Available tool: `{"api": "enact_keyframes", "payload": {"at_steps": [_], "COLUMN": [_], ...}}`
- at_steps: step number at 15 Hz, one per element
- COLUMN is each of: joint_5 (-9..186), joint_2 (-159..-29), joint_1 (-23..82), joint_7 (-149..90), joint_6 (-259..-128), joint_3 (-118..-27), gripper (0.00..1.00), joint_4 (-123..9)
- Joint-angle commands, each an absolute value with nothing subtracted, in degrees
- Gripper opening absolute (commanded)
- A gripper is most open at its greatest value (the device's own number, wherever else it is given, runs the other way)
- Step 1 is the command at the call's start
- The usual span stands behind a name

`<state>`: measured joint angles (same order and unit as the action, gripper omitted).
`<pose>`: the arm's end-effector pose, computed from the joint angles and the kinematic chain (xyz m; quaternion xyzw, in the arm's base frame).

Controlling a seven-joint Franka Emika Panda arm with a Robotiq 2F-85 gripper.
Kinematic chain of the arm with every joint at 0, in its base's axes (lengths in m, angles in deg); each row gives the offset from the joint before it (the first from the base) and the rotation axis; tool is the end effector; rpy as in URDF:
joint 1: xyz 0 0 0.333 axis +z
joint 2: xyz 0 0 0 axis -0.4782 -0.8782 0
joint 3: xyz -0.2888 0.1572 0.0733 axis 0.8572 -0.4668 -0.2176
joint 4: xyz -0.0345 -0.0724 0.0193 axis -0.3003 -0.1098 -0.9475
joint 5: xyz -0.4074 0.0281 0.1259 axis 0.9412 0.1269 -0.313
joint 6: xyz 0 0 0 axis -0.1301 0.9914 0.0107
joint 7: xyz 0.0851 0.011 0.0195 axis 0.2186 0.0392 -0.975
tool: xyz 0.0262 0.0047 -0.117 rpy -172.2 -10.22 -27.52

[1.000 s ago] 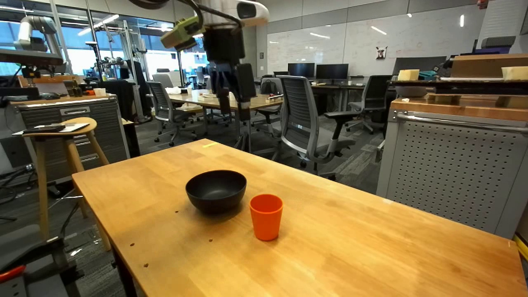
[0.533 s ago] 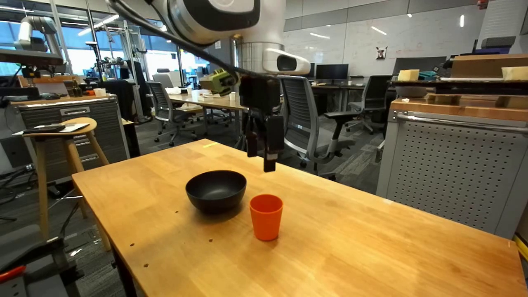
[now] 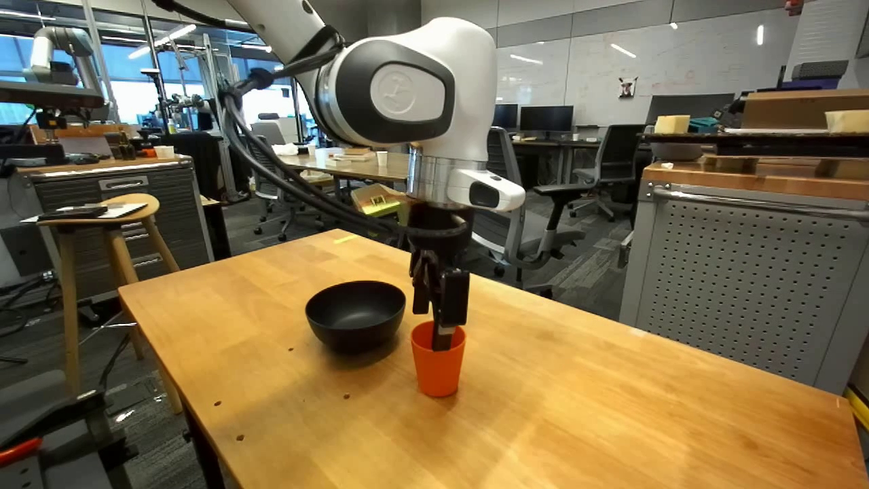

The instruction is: Put the orange cup inside the black bowl

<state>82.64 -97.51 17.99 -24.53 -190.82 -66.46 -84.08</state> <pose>0.5634 -0.2061 0.2280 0.9603 -0.2713 -0.0644 0.0062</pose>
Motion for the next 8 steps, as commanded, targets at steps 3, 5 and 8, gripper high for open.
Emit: {"api": "enact_keyframes", "payload": {"at_steps": [3,5,8], "joint_5": [81.4,81.4,81.7], "joint_2": [-102.4,-103.6,-104.7], "joint_1": [17.1,16.7,16.6], "joint_7": [-24.8,-24.8,-24.7], "joint_6": [-197.5,-199.7,-200.6], "joint_3": [-65.7,-65.4,-64.9], "gripper": [1.00,1.00,0.74], "joint_4": [-80.8,-80.0,-80.0]}}
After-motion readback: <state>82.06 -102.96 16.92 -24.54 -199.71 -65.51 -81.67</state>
